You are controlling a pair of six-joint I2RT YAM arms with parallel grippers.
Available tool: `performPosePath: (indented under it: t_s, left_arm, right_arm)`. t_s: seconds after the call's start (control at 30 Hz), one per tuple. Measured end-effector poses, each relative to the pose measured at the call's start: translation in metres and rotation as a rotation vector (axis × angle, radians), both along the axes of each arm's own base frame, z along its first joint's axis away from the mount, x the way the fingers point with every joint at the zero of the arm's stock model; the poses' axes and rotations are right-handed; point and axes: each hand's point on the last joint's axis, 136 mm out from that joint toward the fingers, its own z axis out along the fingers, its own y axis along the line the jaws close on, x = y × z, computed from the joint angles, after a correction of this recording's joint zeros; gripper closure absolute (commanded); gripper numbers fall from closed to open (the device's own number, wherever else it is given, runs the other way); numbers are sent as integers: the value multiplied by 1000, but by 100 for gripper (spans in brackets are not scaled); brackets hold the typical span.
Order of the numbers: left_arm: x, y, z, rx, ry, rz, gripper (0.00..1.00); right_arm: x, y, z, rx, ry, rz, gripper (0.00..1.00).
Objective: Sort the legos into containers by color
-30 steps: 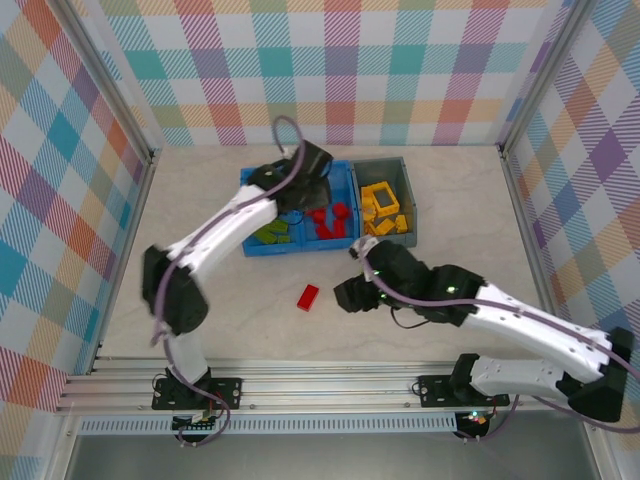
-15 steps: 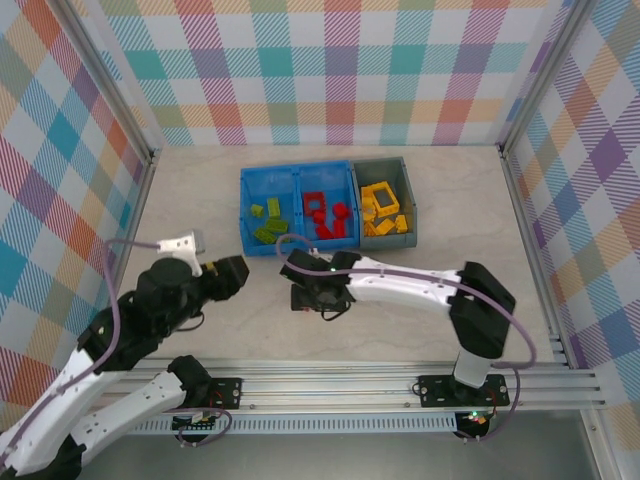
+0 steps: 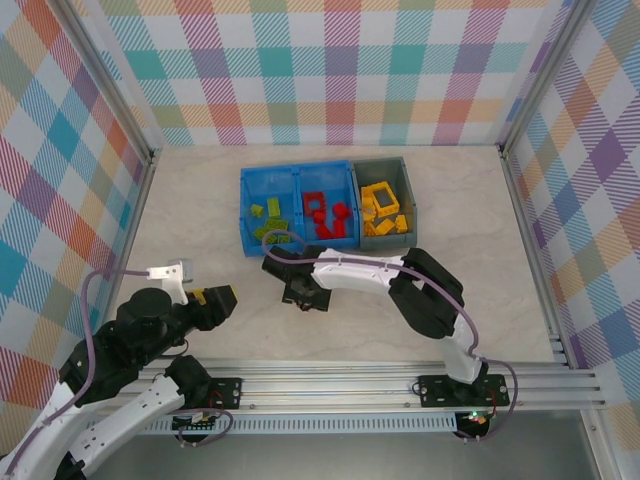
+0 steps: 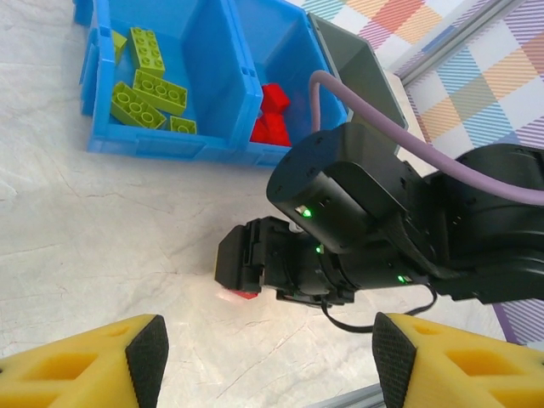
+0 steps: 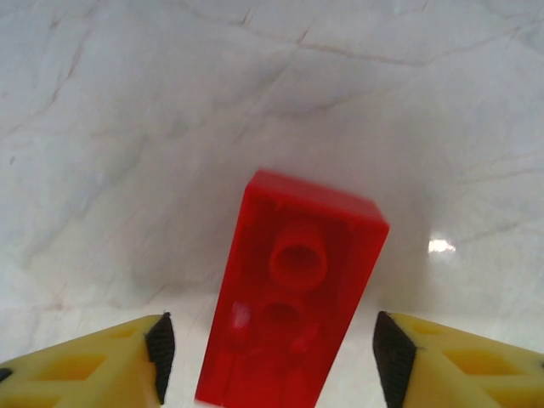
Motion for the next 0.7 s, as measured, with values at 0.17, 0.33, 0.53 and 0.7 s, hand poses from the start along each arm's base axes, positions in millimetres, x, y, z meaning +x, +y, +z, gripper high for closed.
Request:
performPosePath:
  t_s: [0.17, 0.33, 0.53, 0.7]
  left_arm:
    - [1, -3, -2, 7, 14, -6, 36]
    - [3, -6, -2, 7, 19, -13, 36]
    - [10, -19, -9, 29, 61, -35, 36]
    - [26, -42, -16, 55, 118, -60, 37]
  right_arm:
    - [7, -4, -9, -17, 10, -1, 62]
    - [8, -4, -5, -29, -12, 31, 73]
    - [17, -10, 32, -41, -133, 105, 73]
    - [49, -22, 96, -23, -260, 168, 73]
